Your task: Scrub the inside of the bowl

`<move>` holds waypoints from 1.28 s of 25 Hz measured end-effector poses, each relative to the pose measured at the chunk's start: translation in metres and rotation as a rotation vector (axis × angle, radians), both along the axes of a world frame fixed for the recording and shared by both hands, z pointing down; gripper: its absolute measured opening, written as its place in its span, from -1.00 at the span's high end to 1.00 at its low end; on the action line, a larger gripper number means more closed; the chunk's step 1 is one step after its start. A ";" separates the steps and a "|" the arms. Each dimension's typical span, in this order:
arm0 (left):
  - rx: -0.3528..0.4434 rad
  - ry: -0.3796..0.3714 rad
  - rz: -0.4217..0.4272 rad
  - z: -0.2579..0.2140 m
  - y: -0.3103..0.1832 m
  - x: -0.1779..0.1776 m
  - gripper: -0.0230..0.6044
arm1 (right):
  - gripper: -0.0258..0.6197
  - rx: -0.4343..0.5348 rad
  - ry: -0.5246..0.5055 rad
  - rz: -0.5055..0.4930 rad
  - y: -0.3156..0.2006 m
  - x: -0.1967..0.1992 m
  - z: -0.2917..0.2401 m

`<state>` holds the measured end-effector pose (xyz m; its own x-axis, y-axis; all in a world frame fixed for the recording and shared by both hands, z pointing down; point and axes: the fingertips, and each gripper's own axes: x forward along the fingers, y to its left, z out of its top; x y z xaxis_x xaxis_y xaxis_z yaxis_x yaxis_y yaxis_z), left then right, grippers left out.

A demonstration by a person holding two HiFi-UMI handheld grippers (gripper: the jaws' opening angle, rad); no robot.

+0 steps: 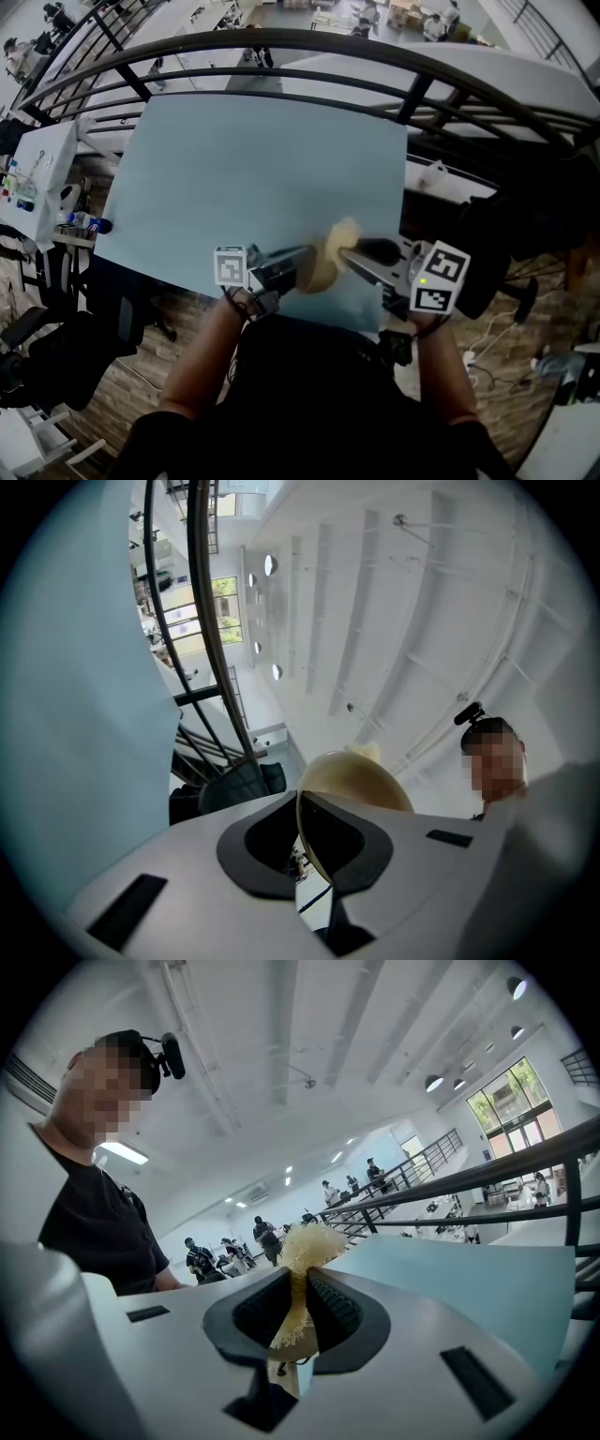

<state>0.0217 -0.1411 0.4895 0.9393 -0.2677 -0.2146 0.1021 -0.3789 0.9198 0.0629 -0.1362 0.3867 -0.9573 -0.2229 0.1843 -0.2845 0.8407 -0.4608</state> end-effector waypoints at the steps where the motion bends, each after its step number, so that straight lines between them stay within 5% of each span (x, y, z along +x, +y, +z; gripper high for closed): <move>1: 0.017 0.002 0.014 -0.003 0.003 0.000 0.90 | 0.73 0.001 0.010 0.002 -0.002 -0.001 0.002; 10: 0.026 0.030 0.043 -0.005 0.018 -0.005 0.90 | 0.73 -0.054 0.065 0.078 -0.025 -0.003 0.044; 18: -0.022 -0.028 -0.039 0.015 0.003 -0.034 0.90 | 0.73 -0.116 0.062 0.188 -0.040 0.003 0.079; 32: -0.016 -0.388 -0.062 0.100 -0.029 -0.082 0.90 | 0.73 -0.278 0.141 0.298 -0.052 -0.029 0.168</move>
